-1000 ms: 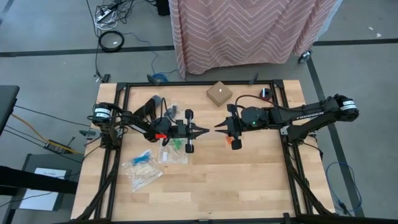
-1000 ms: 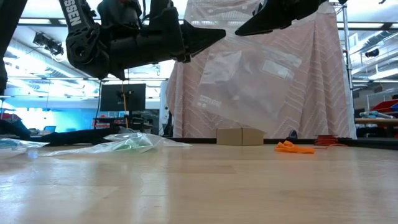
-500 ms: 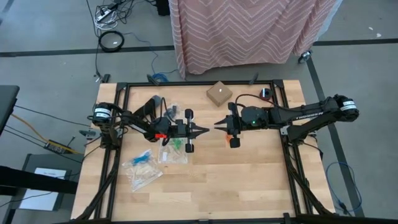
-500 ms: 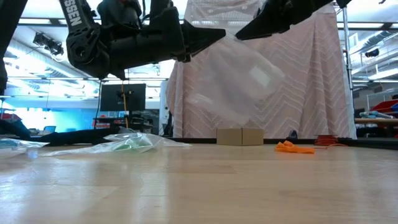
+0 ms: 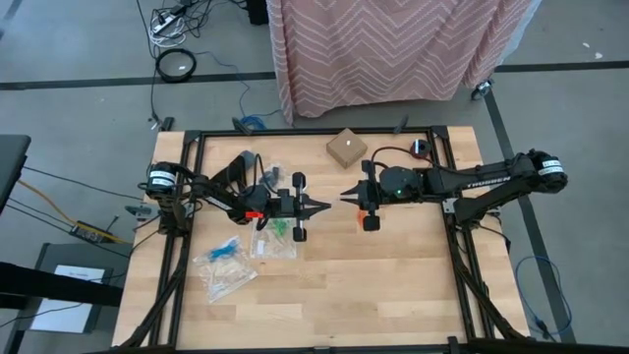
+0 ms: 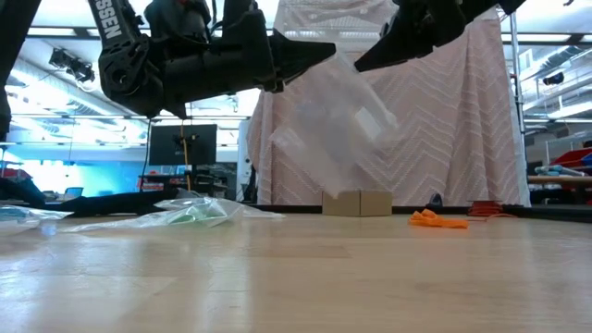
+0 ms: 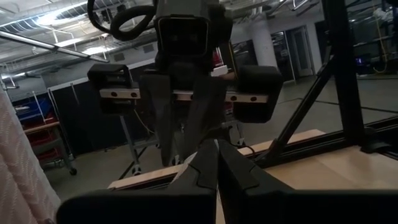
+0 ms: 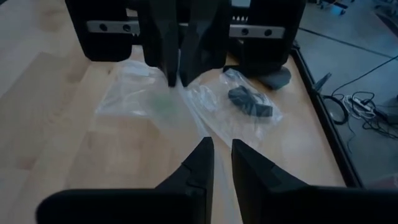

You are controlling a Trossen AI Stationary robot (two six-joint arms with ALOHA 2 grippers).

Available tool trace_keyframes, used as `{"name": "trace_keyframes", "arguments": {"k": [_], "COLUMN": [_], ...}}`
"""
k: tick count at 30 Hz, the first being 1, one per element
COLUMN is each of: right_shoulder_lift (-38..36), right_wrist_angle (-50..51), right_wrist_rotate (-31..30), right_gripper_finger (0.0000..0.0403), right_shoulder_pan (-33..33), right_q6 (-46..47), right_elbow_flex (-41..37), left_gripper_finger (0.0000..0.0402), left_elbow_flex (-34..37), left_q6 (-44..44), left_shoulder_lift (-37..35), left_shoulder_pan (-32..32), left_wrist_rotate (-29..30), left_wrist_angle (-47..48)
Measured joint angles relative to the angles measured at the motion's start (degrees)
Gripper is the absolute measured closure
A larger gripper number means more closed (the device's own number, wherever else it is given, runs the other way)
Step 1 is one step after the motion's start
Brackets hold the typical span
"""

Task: Sort rubber bands
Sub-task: Open the transparent zip bag

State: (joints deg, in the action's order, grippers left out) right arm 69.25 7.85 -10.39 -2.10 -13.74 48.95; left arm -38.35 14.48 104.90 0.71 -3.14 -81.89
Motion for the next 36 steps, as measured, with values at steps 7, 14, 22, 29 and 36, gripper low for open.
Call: {"name": "trace_keyframes", "arguments": {"k": [7, 14, 22, 29, 36], "right_shoulder_lift": [0.0, 0.0, 0.0, 0.0, 0.0], "right_wrist_angle": [0.0, 0.0, 0.0, 0.0, -0.5], "right_wrist_rotate": [-0.1, 1.1, 2.2, 3.0, 7.1], "right_gripper_finger": [0.0364, 0.0362, 0.0355, 0.0353, 0.0352], "right_shoulder_pan": [0.1, 0.1, 0.1, -0.1, -0.1], "right_q6": [-0.2, -2.1, -2.8, -2.7, -2.8], "right_elbow_flex": [0.0, 0.0, 0.0, 0.0, 0.0], "left_gripper_finger": [0.0396, 0.0396, 0.0396, 0.0396, 0.0396], "left_elbow_flex": [0.0, -0.3, -1.5, -1.5, -1.5], "left_q6": [0.0, -1.3, -2.1, -2.0, -1.8], "left_shoulder_lift": [0.0, 0.0, 0.0, 0.0, 0.0], "left_shoulder_pan": [0.0, -0.1, -0.1, -0.1, 0.0], "left_wrist_rotate": [0.0, -2.3, -3.2, -3.2, -3.0], "left_wrist_angle": [-0.1, -0.6, 0.9, 1.8, 2.4]}}
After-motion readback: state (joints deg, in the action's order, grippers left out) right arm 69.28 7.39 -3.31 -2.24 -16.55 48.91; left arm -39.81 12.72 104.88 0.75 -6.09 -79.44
